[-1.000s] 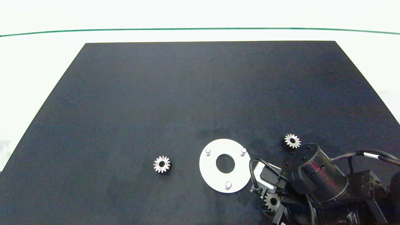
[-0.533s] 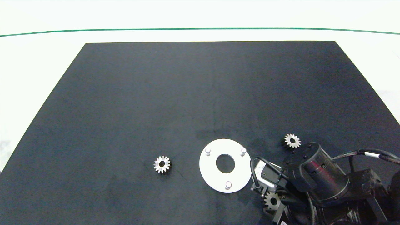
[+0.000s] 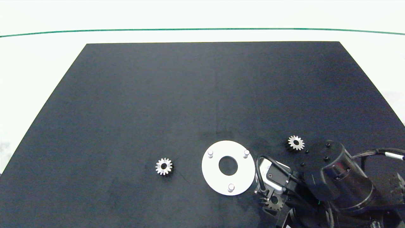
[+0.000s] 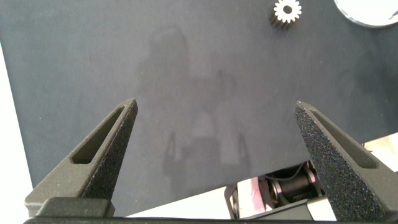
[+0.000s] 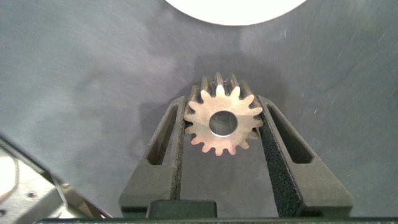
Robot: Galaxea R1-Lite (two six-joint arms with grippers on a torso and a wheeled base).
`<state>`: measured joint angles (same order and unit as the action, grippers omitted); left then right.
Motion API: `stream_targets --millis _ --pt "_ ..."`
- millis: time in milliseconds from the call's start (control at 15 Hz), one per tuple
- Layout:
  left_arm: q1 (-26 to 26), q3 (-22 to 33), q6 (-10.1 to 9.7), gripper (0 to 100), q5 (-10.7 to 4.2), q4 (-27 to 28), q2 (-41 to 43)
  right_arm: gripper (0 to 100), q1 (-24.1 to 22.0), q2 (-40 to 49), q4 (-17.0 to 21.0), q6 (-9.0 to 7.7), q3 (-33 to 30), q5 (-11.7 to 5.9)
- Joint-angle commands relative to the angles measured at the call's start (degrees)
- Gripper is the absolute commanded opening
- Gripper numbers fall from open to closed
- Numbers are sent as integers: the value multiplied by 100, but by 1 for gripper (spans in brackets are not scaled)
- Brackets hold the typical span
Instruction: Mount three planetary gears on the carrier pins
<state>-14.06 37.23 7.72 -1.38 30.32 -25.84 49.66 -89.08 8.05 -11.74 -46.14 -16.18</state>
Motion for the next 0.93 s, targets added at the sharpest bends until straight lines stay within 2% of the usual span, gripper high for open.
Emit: stream_targets --millis 67,467,667,933 --pt "-1 -5 2 100 -3 9 -52 22 307 110 22 -4 -167 -17" --pt "-1 -5 11 100 -3 -70 -105 22 421 -277 66 -13 -756 -35" --pt "-1 -5 11 100 -3 -79 -114 22 474 -435 303 -13 -1028 -35" --pt "-27 12 11 100 -3 -79 -114 22 553 -725 329 -4 -1398 -35"
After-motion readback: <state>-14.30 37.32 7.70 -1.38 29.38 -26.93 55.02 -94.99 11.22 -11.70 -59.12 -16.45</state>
